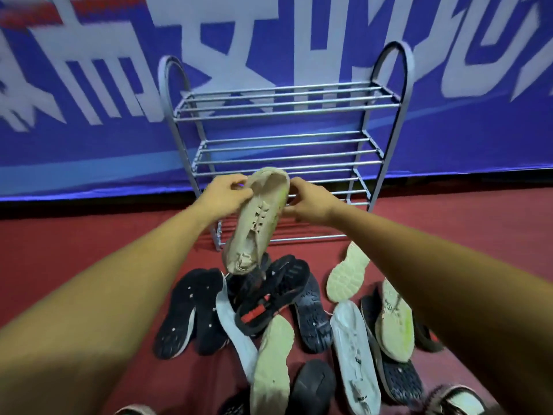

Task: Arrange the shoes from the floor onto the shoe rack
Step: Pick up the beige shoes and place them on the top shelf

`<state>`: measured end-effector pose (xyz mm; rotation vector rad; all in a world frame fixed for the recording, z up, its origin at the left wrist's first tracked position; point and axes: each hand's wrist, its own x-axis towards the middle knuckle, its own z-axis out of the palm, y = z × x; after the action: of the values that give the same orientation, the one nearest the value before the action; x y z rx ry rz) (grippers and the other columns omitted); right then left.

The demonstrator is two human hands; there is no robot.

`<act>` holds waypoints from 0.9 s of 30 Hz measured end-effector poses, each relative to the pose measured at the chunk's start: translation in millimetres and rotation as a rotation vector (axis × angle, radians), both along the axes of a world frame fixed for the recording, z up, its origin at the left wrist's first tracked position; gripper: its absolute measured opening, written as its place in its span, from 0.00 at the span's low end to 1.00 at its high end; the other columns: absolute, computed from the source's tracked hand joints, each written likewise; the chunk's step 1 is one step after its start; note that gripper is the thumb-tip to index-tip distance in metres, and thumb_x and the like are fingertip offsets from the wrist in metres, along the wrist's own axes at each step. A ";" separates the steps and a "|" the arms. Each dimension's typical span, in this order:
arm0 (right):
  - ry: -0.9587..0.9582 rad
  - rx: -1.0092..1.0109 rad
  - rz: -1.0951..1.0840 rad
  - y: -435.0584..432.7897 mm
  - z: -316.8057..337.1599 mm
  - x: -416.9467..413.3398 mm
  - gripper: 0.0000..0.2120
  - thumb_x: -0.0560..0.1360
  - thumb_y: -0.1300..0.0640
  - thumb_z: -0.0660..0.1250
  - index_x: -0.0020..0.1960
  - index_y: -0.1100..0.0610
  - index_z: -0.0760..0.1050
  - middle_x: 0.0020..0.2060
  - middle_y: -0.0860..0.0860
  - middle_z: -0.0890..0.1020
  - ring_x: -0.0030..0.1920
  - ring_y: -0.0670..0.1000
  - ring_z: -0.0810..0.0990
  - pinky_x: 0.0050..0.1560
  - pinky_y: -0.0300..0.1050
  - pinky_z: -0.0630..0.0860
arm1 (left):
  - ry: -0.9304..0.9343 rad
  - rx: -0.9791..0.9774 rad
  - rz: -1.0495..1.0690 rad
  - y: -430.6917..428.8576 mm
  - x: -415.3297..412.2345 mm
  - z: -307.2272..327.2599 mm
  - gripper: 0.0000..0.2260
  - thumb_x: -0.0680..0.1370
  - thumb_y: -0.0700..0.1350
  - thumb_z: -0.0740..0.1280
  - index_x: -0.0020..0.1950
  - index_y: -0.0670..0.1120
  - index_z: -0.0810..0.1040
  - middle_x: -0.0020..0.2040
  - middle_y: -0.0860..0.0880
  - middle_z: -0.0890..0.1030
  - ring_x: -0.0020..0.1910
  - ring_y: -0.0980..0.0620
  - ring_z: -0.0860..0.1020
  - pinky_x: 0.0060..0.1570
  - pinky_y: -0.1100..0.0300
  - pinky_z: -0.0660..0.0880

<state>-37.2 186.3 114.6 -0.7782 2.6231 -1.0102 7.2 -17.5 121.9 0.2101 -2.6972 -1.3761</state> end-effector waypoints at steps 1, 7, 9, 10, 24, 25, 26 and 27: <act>-0.039 -0.011 -0.006 -1.0 3.6 0.8 0.25 0.75 0.50 0.74 0.68 0.57 0.72 0.61 0.53 0.82 0.53 0.54 0.83 0.57 0.54 0.79 | 0.018 0.085 0.027 1.4 2.0 7.8 0.07 0.76 0.37 0.67 0.48 0.48 0.82 0.37 0.53 0.81 0.35 0.57 0.78 0.36 0.63 0.75; -0.398 -0.139 0.014 -5.9 -4.6 20.1 0.17 0.76 0.52 0.73 0.61 0.58 0.79 0.48 0.59 0.84 0.44 0.54 0.78 0.45 0.49 0.74 | 0.026 0.596 0.201 -0.5 9.9 26.9 0.03 0.78 0.43 0.67 0.50 0.48 0.81 0.39 0.52 0.82 0.33 0.55 0.79 0.29 0.64 0.74; -0.431 -0.199 -0.019 -10.5 -7.2 20.9 0.13 0.76 0.53 0.72 0.58 0.58 0.81 0.46 0.54 0.86 0.42 0.48 0.80 0.43 0.40 0.76 | 0.034 0.661 0.233 -3.3 10.3 29.0 0.03 0.79 0.46 0.68 0.49 0.48 0.80 0.39 0.52 0.82 0.34 0.53 0.79 0.32 0.62 0.75; -0.444 -0.245 -0.030 -13.4 -7.4 20.3 0.10 0.77 0.54 0.72 0.55 0.58 0.82 0.40 0.49 0.86 0.37 0.44 0.80 0.38 0.36 0.75 | 0.044 0.677 0.235 -4.8 10.4 29.8 0.04 0.79 0.47 0.68 0.50 0.48 0.80 0.39 0.52 0.82 0.36 0.53 0.80 0.34 0.61 0.76; -0.442 -0.716 -0.165 -46.5 41.7 -11.9 0.15 0.77 0.51 0.72 0.56 0.61 0.84 0.44 0.55 0.88 0.45 0.53 0.86 0.47 0.48 0.82 | -0.321 0.826 -0.111 -31.6 16.6 29.2 0.16 0.66 0.50 0.81 0.51 0.51 0.86 0.53 0.47 0.86 0.41 0.52 0.84 0.39 0.57 0.77; -0.455 -0.760 -0.120 -49.7 45.8 -13.6 0.14 0.77 0.52 0.72 0.57 0.60 0.83 0.42 0.52 0.88 0.42 0.50 0.87 0.42 0.43 0.81 | -0.267 0.853 -0.074 -31.4 12.3 30.6 0.15 0.67 0.48 0.80 0.52 0.50 0.85 0.53 0.46 0.86 0.42 0.51 0.83 0.38 0.57 0.77; -0.473 -0.806 -0.084 -54.2 49.6 -15.0 0.13 0.78 0.53 0.71 0.58 0.60 0.82 0.41 0.50 0.88 0.39 0.47 0.86 0.39 0.39 0.79 | -0.209 0.882 -0.028 -32.1 7.6 31.7 0.14 0.68 0.46 0.79 0.52 0.50 0.84 0.51 0.47 0.86 0.41 0.51 0.83 0.37 0.57 0.77; -0.493 -0.847 -0.064 -58.9 52.9 -16.4 0.13 0.78 0.53 0.71 0.59 0.59 0.82 0.42 0.50 0.88 0.40 0.46 0.86 0.39 0.37 0.78 | -0.159 0.919 0.015 -34.0 2.7 33.1 0.13 0.69 0.45 0.78 0.52 0.49 0.83 0.49 0.47 0.86 0.40 0.52 0.83 0.35 0.58 0.77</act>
<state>-53.6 127.4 167.6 -0.4780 1.7674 -2.0587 9.8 -51.5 155.0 0.4102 -1.9300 -2.5663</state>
